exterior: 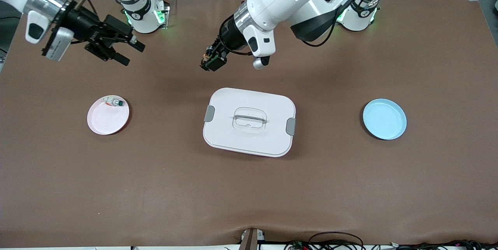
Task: Transfer orange switch to right arm and place
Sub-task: 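Carry the orange switch with the left gripper toward the right gripper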
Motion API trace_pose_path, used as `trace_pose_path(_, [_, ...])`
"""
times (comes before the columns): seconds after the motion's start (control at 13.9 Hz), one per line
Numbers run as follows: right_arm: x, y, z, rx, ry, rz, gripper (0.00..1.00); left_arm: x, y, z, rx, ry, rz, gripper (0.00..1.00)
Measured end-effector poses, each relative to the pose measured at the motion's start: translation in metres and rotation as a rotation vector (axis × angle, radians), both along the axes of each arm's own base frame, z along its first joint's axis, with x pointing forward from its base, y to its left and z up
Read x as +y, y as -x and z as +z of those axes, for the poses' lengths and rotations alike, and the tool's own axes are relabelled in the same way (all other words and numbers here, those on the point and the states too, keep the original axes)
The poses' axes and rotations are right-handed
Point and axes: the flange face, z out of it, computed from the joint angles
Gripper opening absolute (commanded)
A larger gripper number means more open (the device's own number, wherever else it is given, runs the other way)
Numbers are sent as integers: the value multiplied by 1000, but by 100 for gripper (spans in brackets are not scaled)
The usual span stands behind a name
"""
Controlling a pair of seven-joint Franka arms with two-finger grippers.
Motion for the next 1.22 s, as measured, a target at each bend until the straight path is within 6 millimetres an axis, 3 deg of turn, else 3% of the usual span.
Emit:
trace_pose_path(0.5, [70,26,-33,-49,-87,-95,100,-22,21,1,-12,17,-13,31])
trace_pose_path(0.93, [90,37,-55,-2,-76,-81,100,-32,34,3,-22,31,-29,31])
trace_pose_path(1.22, [99,43,-58,37,-88,-95,100,-30,29,2,-26,30,-20,31])
